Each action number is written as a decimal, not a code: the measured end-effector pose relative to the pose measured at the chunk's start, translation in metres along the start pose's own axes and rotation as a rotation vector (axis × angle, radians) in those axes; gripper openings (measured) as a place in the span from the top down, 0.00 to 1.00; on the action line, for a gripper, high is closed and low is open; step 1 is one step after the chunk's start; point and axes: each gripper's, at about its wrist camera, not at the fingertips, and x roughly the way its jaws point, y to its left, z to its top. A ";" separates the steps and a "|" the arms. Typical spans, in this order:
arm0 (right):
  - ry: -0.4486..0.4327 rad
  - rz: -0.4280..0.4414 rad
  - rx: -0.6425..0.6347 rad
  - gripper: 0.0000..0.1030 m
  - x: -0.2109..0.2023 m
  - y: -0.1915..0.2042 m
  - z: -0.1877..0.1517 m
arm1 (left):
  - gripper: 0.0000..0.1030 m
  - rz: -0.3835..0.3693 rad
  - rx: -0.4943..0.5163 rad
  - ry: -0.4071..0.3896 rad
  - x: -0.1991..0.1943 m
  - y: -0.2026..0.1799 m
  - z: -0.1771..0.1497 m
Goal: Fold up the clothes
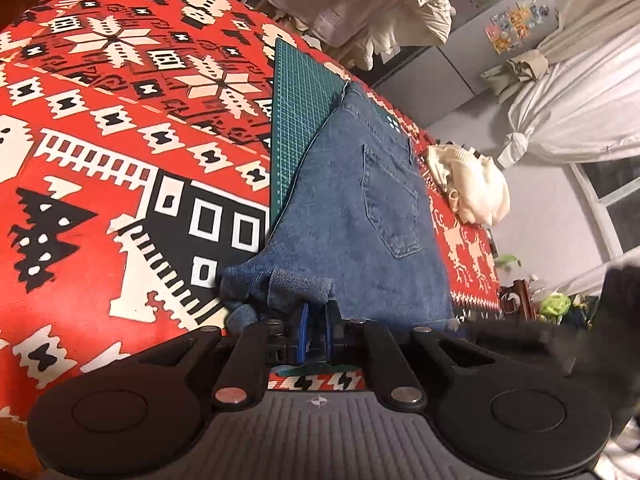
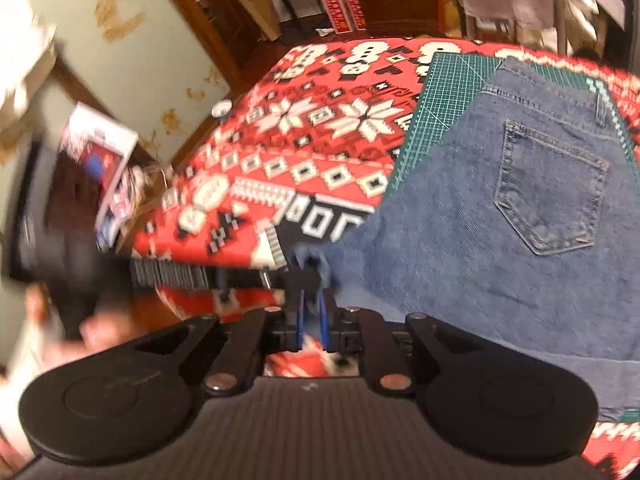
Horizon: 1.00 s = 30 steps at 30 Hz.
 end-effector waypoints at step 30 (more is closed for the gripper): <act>-0.071 -0.322 -0.597 0.84 0.050 0.054 -0.052 | 0.92 -0.011 -0.171 0.000 -0.004 -0.008 0.021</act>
